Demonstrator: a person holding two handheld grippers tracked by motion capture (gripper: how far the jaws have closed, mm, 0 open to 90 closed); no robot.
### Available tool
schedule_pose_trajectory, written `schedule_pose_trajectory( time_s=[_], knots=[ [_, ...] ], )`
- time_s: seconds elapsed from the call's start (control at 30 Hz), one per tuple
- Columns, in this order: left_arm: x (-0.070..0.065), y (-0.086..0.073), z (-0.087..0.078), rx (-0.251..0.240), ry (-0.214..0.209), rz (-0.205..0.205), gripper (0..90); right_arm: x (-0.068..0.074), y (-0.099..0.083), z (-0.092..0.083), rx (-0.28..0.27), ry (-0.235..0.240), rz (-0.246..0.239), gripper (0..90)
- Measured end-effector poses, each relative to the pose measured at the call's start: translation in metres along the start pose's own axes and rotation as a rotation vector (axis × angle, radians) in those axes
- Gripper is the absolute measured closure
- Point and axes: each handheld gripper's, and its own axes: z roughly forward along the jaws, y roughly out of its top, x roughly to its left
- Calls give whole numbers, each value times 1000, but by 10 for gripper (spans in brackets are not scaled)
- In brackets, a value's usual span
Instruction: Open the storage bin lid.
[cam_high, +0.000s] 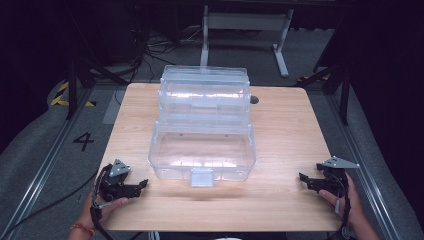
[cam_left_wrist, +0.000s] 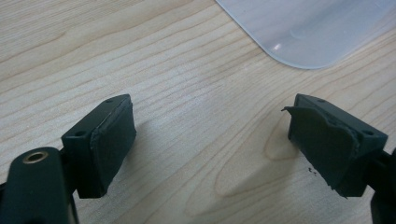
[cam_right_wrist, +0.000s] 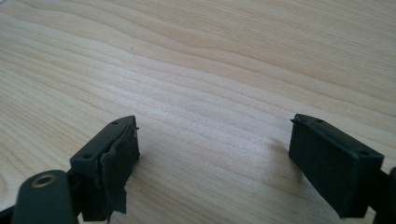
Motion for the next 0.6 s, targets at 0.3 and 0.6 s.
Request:
schedule_pose_trajectory(
  time_s=[0.3, 0.6],
  knots=[
    [0, 0, 0, 1, 1, 0, 152, 0, -1, -1, 2, -6, -1, 160],
    [0, 0, 0, 4, 2, 0, 152, 0, -1, -1, 1, -6, 2, 160]
  ],
)
